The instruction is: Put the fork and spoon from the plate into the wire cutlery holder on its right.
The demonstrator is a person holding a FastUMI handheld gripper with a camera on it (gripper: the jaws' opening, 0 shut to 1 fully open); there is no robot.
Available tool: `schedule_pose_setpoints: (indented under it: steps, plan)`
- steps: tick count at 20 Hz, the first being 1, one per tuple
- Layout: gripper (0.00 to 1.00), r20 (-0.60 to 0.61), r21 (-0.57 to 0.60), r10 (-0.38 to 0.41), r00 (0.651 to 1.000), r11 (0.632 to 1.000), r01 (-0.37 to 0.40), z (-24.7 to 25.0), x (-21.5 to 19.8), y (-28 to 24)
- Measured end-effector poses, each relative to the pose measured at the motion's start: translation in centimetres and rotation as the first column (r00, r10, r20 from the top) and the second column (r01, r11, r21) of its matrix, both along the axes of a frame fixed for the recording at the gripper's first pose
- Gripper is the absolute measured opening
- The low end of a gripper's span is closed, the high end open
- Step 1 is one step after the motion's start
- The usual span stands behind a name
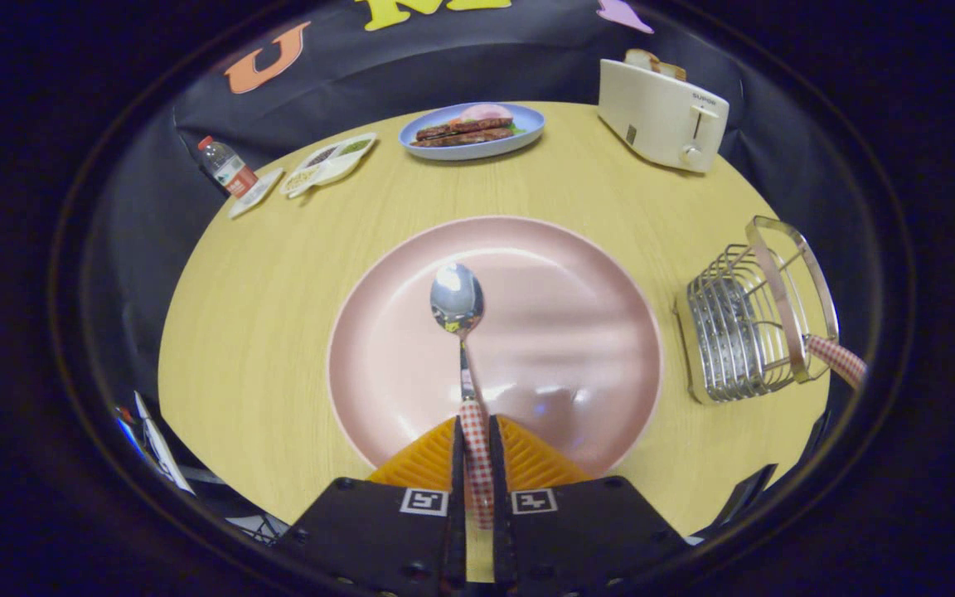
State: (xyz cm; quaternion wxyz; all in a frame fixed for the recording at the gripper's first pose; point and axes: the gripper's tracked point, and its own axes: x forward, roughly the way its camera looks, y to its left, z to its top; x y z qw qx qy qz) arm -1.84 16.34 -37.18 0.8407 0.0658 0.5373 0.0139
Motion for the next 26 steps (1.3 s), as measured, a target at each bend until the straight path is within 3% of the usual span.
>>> schedule_pose_setpoints:
  steps: [2, 12, 21, 26]
  plan:
    - [0.04, -0.003, 0.000, 0.004, 1.000, 1.000, -0.004, 0.4, 0.0, -0.1]
    - [0.03, -0.043, 0.087, 0.049, 0.998, 0.995, -0.045, 9.1, -0.3, -1.2]
    - [0.03, -0.071, 0.038, 0.059, 0.996, 0.998, -0.056, 18.3, -0.7, -10.6]
    - [0.03, -0.215, 0.046, 0.004, 0.977, 0.999, 0.006, 18.5, -2.0, -14.0]
